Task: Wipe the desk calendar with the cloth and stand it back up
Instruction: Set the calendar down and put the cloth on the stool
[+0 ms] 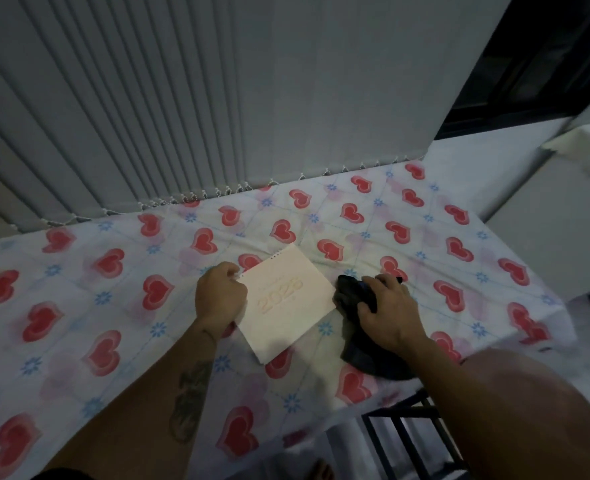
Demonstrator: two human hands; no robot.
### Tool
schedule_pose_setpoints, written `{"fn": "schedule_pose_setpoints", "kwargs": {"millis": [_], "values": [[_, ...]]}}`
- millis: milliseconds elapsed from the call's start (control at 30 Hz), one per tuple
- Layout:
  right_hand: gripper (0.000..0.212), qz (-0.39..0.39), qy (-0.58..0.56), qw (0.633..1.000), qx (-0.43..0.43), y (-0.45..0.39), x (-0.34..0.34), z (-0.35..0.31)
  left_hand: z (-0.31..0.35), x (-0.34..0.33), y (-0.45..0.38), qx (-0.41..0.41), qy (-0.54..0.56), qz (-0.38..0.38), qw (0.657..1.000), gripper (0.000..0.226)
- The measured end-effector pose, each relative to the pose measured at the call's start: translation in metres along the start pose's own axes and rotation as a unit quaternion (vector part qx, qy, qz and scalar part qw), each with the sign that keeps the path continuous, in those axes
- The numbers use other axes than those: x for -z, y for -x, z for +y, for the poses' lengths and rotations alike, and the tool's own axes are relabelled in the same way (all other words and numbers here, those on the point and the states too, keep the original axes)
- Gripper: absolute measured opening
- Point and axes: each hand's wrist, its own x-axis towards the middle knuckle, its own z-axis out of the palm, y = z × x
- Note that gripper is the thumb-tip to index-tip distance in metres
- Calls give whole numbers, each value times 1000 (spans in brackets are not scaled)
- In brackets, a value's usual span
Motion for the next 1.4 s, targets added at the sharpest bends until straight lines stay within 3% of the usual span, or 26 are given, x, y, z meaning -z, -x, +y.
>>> {"fn": "schedule_pose_setpoints", "kwargs": {"millis": [167,300,467,600,767,933,1033,1233,1400], "values": [[55,27,-100,992,-65,20,23,26,45,-21,32,-74,96,-60,991,27],[56,-51,-119,983,-127,33,26,54,66,-60,80,-107,96,-137,980,25],[57,-120,-156,969,-148,41,12,70,71,-112,134,-136,22,-244,960,55],[56,-101,-202,970,-91,45,-5,69,77,-130,150,-149,-18,-247,957,77],[55,-80,-243,962,-99,43,-8,73,85,-135,149,-141,4,-259,955,82],[54,-104,-372,913,-132,51,-4,73,86,-127,151,-137,46,-238,961,72],[52,-72,-411,900,-125,58,-3,68,94,-117,155,-146,83,-217,962,61],[41,-5,-517,835,-187,81,17,79,106,-93,164,-199,127,-199,951,55],[44,74,-474,850,-218,116,36,110,133,-106,188,-262,108,-216,934,52]]}}
